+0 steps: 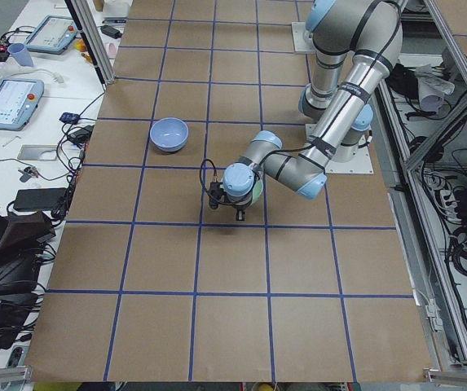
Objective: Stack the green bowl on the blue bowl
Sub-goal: 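Lift the green bowl with the left gripper and carry it over the blue bowl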
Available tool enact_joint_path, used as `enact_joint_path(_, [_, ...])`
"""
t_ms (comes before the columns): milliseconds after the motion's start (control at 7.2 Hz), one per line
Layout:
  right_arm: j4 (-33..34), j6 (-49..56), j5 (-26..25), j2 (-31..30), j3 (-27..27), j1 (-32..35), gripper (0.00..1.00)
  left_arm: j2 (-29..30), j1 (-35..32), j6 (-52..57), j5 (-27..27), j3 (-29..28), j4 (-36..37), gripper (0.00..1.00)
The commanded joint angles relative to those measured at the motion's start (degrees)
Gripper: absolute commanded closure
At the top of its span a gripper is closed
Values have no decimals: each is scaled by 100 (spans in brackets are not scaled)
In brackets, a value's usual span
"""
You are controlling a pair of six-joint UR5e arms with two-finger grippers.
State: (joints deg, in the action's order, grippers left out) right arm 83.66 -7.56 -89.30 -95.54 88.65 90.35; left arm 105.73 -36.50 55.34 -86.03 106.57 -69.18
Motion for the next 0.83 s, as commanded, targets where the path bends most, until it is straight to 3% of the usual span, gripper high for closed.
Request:
enact_joint_path(0, [-7, 0, 0, 0, -6, 0, 0, -411, -407, -634, 33, -327, -706, 100])
enact_joint_path(278, [-8, 0, 0, 0, 3, 0, 0, -720, -1066, -1610, 95, -723, -1473, 100])
enact_joint_path(556, [1, 0, 0, 0, 3, 0, 0, -800, -1882, -2803, 234, -961, -1573, 100])
enact_joint_path(694, [-7, 0, 0, 0, -5, 0, 0, -608, -2165, -3470, 592, -1302, -1599, 100])
